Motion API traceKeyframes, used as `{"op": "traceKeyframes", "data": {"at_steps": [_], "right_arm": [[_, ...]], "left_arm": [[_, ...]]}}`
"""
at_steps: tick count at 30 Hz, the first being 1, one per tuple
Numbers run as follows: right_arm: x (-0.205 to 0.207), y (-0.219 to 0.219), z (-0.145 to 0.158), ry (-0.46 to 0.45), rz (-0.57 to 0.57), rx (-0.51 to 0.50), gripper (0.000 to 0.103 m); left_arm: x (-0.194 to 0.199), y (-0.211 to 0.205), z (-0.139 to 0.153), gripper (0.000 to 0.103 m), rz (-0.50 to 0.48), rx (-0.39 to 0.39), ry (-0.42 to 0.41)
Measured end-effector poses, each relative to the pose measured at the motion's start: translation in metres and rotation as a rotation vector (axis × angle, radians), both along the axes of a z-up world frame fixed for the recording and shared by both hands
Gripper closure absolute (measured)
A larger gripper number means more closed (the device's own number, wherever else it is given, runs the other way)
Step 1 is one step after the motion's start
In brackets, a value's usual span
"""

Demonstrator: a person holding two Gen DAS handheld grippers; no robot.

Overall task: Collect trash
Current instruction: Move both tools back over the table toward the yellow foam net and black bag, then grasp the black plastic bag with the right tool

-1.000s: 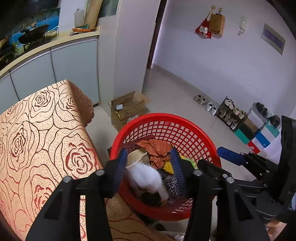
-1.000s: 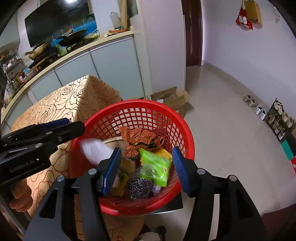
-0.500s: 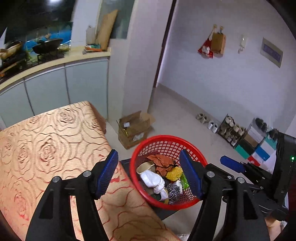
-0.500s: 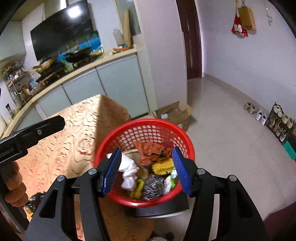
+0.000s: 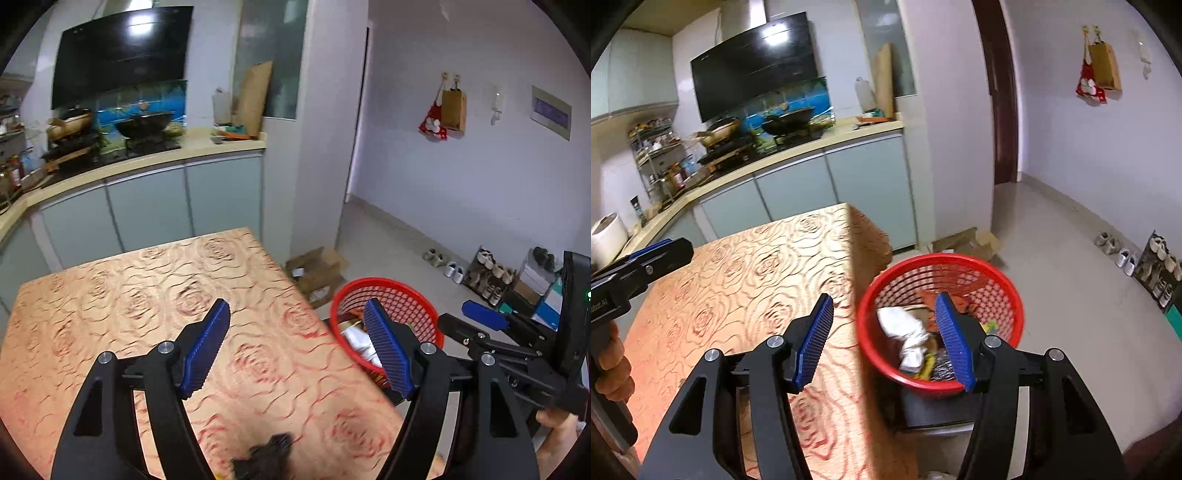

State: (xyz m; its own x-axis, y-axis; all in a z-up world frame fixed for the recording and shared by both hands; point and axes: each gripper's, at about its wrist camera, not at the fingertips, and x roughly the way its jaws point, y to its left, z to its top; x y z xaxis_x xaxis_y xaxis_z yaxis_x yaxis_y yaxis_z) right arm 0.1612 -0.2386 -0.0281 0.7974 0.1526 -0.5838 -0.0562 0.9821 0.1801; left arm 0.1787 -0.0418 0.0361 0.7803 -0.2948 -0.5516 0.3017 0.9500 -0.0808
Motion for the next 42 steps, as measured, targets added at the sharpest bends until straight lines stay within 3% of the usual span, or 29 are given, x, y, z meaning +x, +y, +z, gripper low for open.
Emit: {"op": "traceKeyframes", "data": {"at_steps": [9,20,32,38,42], "right_arm": [[-0.015,0.043,-0.001,0.013,0.097,-0.02,0.047],[-0.027,0.063,0.002,0.008,0.13,-0.026,0.047],[-0.034,0.082,-0.005,0.028,0.164,-0.036,0.047],[-0.036,0.096,-0.011,0.043,0.201,-0.045,0.047],[-0.034,0.105,-0.015,0.058,0.225,-0.042,0.047]], "left_arm": [[-0.046,0.053,-0.027,0.027,0.063,0.039,0.04],[-0.092,0.072,-0.093,0.024,0.011,0.098,0.151],[-0.097,0.064,-0.133,0.024,0.018,0.15,0.228],[-0.089,0.063,-0.145,0.025,0.068,0.208,0.251],[-0.085,0.077,-0.149,0.025,0.121,0.201,0.273]]}}
